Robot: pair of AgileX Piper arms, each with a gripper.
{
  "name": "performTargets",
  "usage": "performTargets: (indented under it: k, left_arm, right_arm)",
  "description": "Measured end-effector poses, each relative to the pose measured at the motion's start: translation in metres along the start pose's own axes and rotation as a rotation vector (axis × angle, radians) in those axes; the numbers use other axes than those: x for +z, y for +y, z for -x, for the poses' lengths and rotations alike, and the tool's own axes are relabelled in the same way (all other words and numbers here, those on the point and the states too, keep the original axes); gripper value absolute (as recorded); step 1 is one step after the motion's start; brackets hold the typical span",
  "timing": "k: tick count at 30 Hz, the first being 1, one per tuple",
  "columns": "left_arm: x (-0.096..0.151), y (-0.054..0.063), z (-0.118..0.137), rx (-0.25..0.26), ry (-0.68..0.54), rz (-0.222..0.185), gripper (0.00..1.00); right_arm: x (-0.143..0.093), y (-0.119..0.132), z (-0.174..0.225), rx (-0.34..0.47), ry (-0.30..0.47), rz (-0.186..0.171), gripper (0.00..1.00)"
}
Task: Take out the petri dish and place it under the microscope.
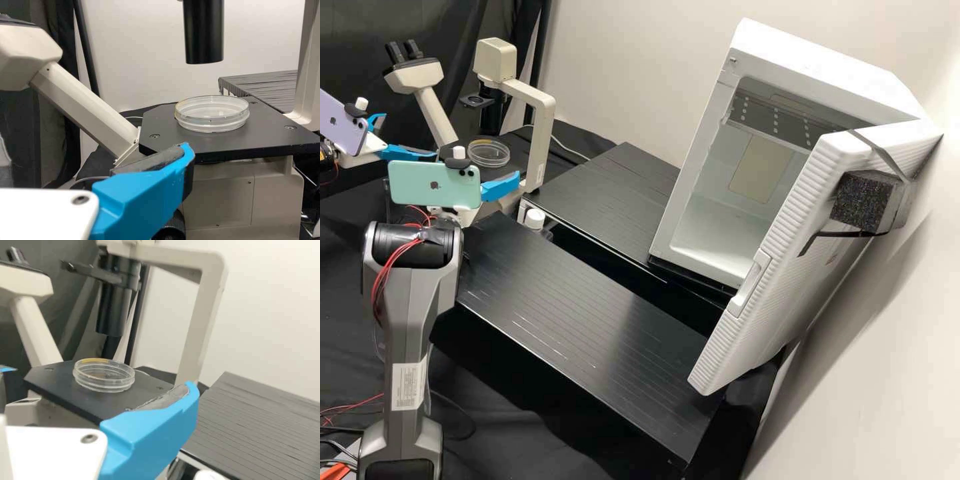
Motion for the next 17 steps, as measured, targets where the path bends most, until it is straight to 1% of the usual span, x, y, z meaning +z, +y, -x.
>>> performTargets:
  k: [2, 7, 9, 13, 15, 17]
  left_arm:
    - [0.0, 0.0, 0.0, 0.0, 0.0, 0.0, 1.0]
    - [0.0, 0.0, 0.0, 0.0, 0.0, 0.0, 1.0]
    - [0.0, 0.0, 0.0, 0.0, 0.0, 0.0, 1.0]
    - [0.0, 0.0, 0.0, 0.0, 0.0, 0.0, 1.0]
    - [0.0, 0.0, 0.0, 0.0, 0.0, 0.0, 1.0]
    - [0.0, 0.0, 0.0, 0.0, 0.0, 0.0, 1.0]
  right_arm:
    - [-0.001, 0.003, 0.018, 0.028, 0.015, 0.004, 1.0]
    - [0.001, 0.008, 0.052, 0.012, 0.03, 0.019, 1.0]
    - [0.004, 0.01, 0.065, -0.003, 0.036, 0.016, 1.0]
    - [0.009, 0.014, 0.093, -0.05, 0.074, -0.057, 1.0]
    - [0.012, 0.014, 0.101, -0.067, 0.075, -0.073, 1.0]
    - [0.016, 0.014, 0.109, -0.078, 0.069, -0.07, 1.0]
